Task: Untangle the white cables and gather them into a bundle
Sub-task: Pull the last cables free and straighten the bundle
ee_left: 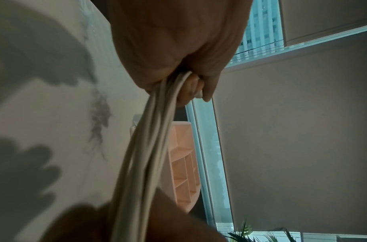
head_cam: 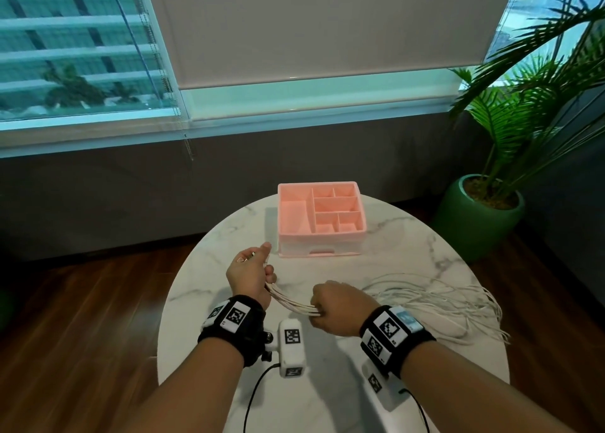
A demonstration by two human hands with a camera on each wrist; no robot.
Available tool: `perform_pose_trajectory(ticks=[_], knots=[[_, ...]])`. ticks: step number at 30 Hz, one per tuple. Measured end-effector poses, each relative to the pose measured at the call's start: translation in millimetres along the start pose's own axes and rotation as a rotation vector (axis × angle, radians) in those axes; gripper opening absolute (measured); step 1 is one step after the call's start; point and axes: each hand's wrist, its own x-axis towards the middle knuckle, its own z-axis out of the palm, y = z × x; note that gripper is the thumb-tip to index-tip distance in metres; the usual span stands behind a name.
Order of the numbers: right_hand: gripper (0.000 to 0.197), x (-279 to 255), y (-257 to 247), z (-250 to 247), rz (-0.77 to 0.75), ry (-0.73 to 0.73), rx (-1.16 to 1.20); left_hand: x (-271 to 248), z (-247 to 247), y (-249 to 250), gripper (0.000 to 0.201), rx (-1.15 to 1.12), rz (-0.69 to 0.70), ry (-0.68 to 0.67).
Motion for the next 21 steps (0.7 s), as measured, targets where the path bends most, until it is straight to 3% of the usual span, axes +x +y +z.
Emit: perform_pose_trajectory(ticks=[4,7,9,12,13,15,17,18,19,21], knots=[[0.018,5,-18,6,-0.061,0.041,0.161,-6,7,-8,0.024,-0.048,-0.024,-0.004],[0.031,4,-20,12,-0.016,0.008,0.233,-9,3,-9,0.020,-0.044,-0.054,-0.052],[0.040,4,-16,9,0.015,-0.036,0.291,-10,-7,-4,0.019,0.017,-0.125,-0.166],[0.040,4,-7,-2,0.029,-0.089,0.341,-6,-25,2,0.051,0.377,-0.186,-0.305],[0.040,5,-3,-8,0.035,-0.109,0.340,-5,-28,4,0.063,0.551,-0.133,-0.290],[0.042,6,2,-19,0.051,-0.162,0.306,-3,-33,10,0.072,0.783,0.122,-0.241],[0.043,8,2,-27,0.082,-0.212,0.253,-6,-27,18,0.050,0.805,0.389,-0.341],[0.043,11,0,-29,0.094,-0.238,0.230,-8,-22,21,0.035,0.799,0.455,-0.443],[0.042,13,-3,-31,0.100,-0.263,0.219,-13,-16,22,0.026,0.802,0.465,-0.557],[0.036,17,-13,-36,0.062,-0.316,0.232,-23,-10,21,0.035,0.820,0.374,-0.747]])
